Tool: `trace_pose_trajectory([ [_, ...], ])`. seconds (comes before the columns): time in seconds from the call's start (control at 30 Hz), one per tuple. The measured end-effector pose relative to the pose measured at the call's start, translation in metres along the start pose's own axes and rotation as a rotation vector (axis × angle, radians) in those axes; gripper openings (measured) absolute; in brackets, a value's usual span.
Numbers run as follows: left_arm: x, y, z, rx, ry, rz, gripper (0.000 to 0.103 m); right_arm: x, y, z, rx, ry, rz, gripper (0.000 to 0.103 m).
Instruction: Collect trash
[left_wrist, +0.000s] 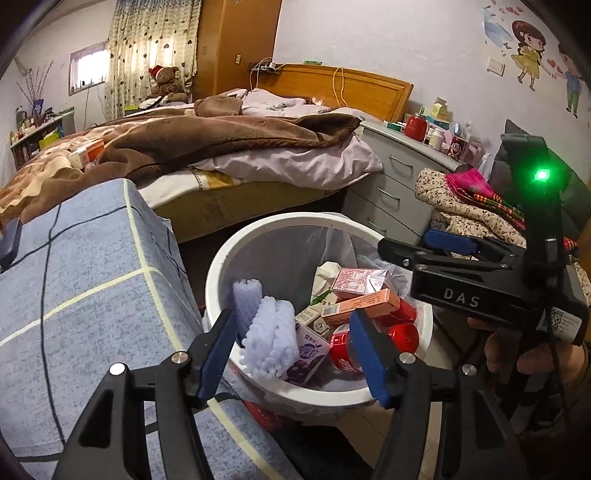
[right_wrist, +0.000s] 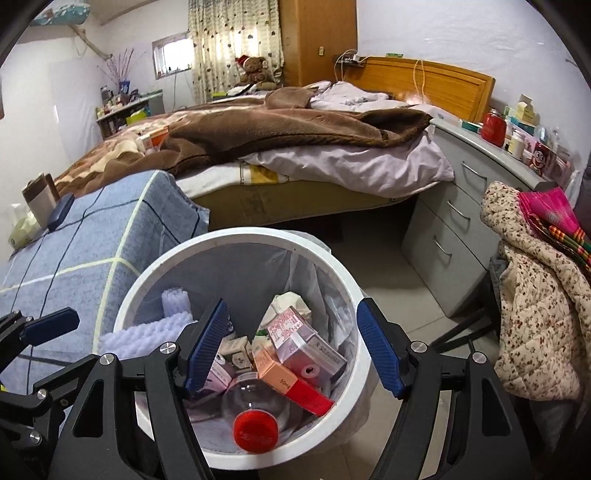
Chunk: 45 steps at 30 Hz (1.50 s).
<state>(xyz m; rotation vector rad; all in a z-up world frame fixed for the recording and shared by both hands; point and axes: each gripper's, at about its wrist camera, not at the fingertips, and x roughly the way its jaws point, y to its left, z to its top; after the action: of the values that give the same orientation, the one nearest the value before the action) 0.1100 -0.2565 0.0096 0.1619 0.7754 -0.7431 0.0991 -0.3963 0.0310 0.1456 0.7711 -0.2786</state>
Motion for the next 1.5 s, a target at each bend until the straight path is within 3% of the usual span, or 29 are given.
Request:
trace_pose_trajectory([
  [0.37,-0.032,0.014,-0.017,-0.044,-0.047,0.076,0.067,-0.034,0.019,-0.018,0.016,-0.095,0.024,0.074],
  [0.5,-0.052,0.020,-0.030,-0.062,-0.089,0.145,0.074,-0.046,0.032,-0.028,0.002,-0.121,0.041,0.074],
  [0.6,-0.069,0.024,-0.039,-0.081,-0.119,0.155,0.075,-0.055,0.041,-0.036,-0.003,-0.143,0.052,0.074],
  [0.93,-0.112,0.027,-0.065,-0.093,-0.218,0.301,0.080,-0.077,0.059,-0.059,0.017,-0.200,0.088,0.074],
  [1.17,-0.127,0.029,-0.078,-0.117,-0.259,0.345,0.082,-0.086,0.070,-0.073,0.012,-0.227,0.072,0.074],
  [1.5,-0.127,0.025,-0.086,-0.108,-0.257,0.397,0.082,-0.091,0.073,-0.081,0.017,-0.237,0.069,0.074],
])
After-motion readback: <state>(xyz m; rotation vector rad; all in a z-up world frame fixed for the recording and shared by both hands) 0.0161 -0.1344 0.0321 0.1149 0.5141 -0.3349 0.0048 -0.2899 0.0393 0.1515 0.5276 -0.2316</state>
